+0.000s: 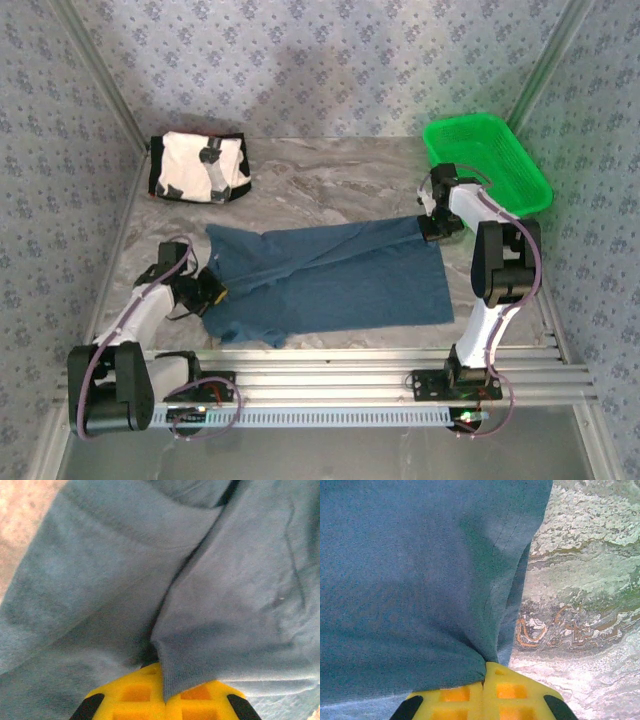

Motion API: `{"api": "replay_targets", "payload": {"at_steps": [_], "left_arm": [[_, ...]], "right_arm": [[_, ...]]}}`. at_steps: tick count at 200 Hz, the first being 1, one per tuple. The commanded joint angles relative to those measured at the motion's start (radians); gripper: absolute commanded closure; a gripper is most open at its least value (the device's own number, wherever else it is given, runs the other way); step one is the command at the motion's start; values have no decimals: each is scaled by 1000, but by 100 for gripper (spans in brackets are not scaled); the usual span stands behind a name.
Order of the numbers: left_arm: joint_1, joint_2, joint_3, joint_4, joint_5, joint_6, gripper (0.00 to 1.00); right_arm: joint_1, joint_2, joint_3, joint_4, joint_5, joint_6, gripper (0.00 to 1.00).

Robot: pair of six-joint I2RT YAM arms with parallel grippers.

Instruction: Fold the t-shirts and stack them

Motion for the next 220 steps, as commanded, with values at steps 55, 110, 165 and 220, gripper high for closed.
{"api": "replay_targets", "payload": {"at_steps": [55,110,165,220], "left_arm": [[-2,50,58,40,-12,15,100],[0,75,97,42,-16,19,100],[0,101,133,21,-30,44,100],[3,72,109,8,-42,50,100]], "right_arm": [[4,32,9,3,22,27,100],[4,30,15,6,12,35,100],[3,26,9,-5,3,28,100],[3,-20,-31,-9,9,5,100]]}}
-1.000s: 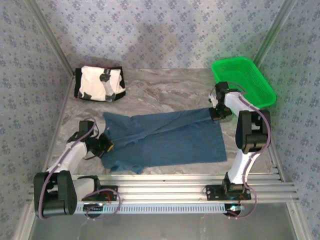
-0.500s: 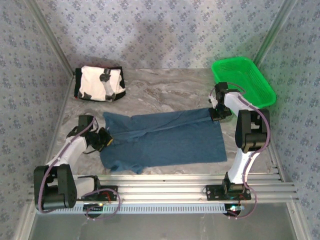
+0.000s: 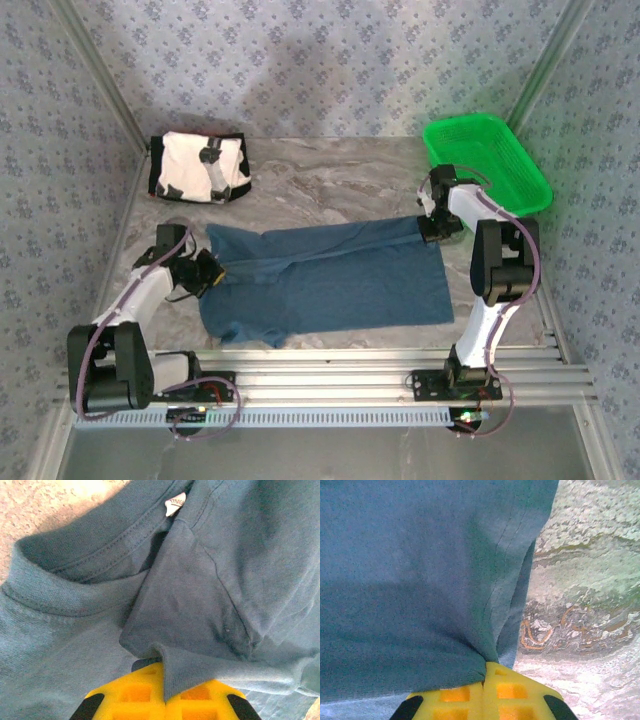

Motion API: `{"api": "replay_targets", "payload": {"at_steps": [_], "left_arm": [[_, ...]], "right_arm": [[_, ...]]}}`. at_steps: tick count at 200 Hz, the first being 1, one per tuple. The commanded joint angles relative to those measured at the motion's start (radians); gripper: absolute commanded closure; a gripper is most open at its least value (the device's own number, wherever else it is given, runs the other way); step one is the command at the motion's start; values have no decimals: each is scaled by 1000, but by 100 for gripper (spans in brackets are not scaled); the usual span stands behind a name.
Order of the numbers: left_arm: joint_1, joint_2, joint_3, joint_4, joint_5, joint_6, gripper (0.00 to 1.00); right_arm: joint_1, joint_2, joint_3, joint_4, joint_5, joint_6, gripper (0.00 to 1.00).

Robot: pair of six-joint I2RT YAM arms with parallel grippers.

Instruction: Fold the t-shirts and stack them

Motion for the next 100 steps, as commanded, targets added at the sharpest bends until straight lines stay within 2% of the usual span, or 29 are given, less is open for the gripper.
{"api": "replay_targets", "payload": {"at_steps": [1,35,52,61,73,86,100], "left_arm": [[3,-25,-7,-25,-27,22,100],[2,-35,-5,-39,-31,30,100],[3,-44,-11,-58,-41,33,99],[6,-53,-14,-67,-48,33,88],[15,-67,-15,-84,-50,32,71],[25,-93,-2,-108,-54,39,54],[35,-130,27,-139,-69,45,46]], "right_arm": [[2,-35,-15,-19,11,-14,100],[8,-53,-15,-48,19,-49,100],[14,-68,-33,-60,16,-72,90],[16,-82,-48,-61,-1,-81,81],[15,-106,-64,-70,-39,-110,62],[16,-148,-76,-77,-56,-145,56],[6,-196,-79,-94,-113,-153,50]]}}
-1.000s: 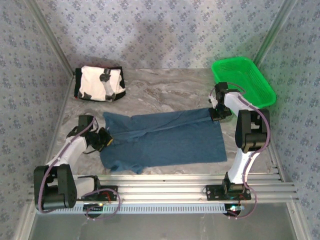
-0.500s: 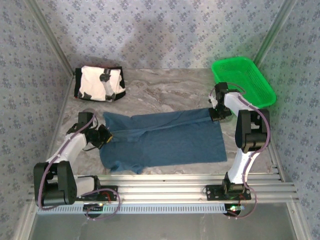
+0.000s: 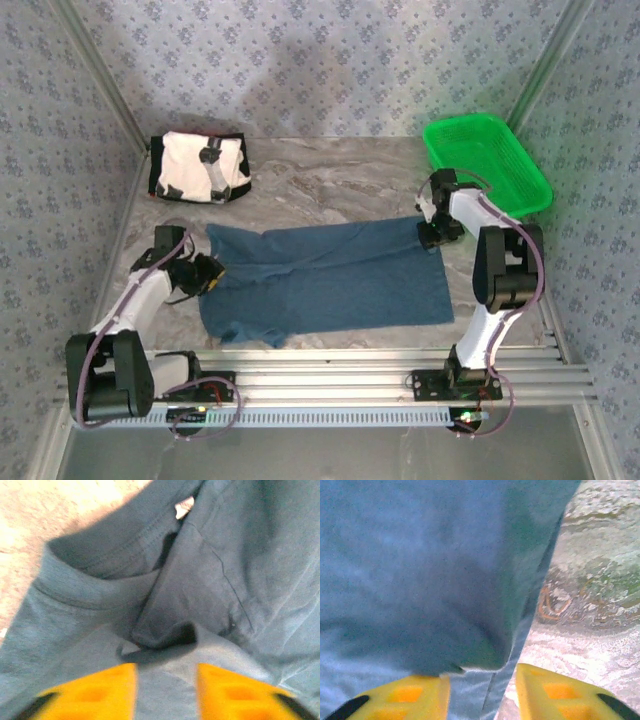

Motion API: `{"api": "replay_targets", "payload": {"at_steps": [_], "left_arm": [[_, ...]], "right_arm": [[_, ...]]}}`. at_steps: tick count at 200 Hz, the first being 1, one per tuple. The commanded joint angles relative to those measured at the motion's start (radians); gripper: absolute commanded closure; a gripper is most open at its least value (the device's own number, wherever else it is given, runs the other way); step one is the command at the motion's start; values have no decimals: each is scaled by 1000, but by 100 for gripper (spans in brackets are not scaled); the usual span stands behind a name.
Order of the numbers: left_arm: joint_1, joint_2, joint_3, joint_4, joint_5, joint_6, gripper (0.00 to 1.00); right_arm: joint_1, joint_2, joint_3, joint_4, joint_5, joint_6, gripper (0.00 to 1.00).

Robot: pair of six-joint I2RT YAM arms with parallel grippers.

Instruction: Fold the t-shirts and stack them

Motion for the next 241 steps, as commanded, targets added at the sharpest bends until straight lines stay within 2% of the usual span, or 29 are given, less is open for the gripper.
{"api": "replay_targets", "payload": {"at_steps": [1,28,48,68,93,125,152,174,216,221,241], "left_arm": [[19,-65,32,-79,-32,17,45],[35,-117,118,-109,-53,7,33],[53,-74,168,-80,-45,10,30],[59,56,240,-60,-28,50,30],[76,199,299,19,-6,81,30],[76,393,439,30,11,147,34],[76,513,526,25,7,180,36],[64,577,550,96,48,158,37],[22,742,636,31,86,164,49],[18,756,642,16,82,168,52],[21,781,636,17,74,167,76]], "right_arm": [[-3,-102,-10,-56,-83,-58,50],[-38,-154,25,-65,-166,-38,45],[-43,-121,89,-75,-202,19,43],[-39,-26,201,-131,-215,73,42],[-39,91,294,-177,-234,223,44],[-35,138,264,-85,-257,352,44],[-36,176,240,-60,-253,395,45],[-43,175,196,-21,-262,404,45],[-69,191,159,12,-286,429,45],[-70,193,156,16,-285,433,45],[-74,216,158,24,-284,444,46]]}}
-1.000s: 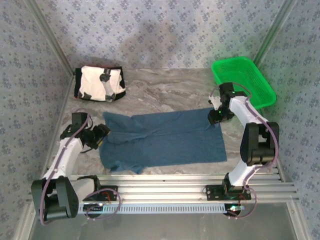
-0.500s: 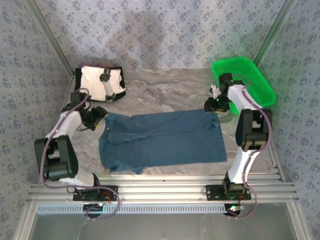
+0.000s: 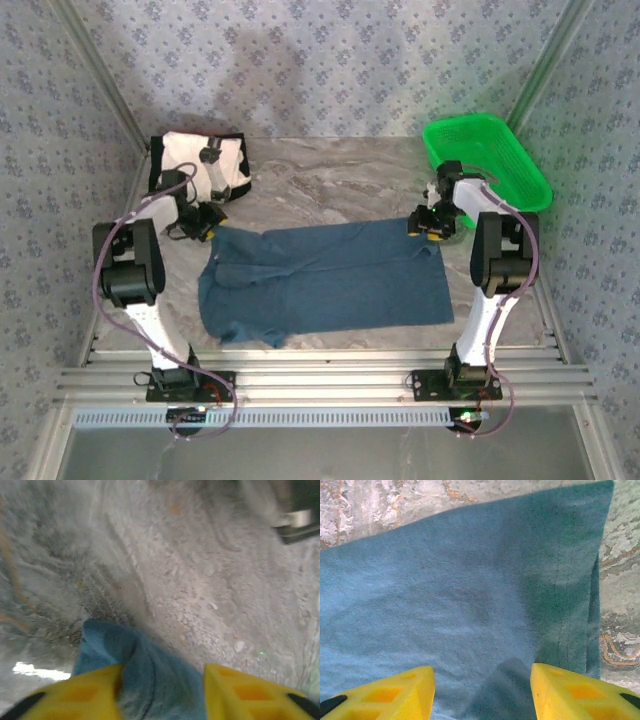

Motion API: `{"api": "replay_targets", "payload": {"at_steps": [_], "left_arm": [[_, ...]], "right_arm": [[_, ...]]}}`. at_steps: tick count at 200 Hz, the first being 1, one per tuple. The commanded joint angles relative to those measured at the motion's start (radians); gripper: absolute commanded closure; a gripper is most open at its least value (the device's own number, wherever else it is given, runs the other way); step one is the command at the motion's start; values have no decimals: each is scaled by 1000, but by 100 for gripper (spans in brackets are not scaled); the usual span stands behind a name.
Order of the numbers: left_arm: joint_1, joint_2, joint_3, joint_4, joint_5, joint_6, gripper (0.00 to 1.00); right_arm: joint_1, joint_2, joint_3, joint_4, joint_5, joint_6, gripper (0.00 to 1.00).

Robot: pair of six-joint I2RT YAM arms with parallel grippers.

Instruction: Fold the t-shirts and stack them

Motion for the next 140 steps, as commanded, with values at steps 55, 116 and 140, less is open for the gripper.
{"api": "replay_targets", "payload": {"at_steps": [55,116,140], "left_arm": [[109,-26,35,-65,-21,23,97],[154,-4,65,-57,21,30,90],[154,-46,49,-25,34,30,80]], "right_arm": [[-9,104,20,20,87,86,48],[-11,116,49,63,124,133,47],[-14,31,14,127,86,151,45]]}}
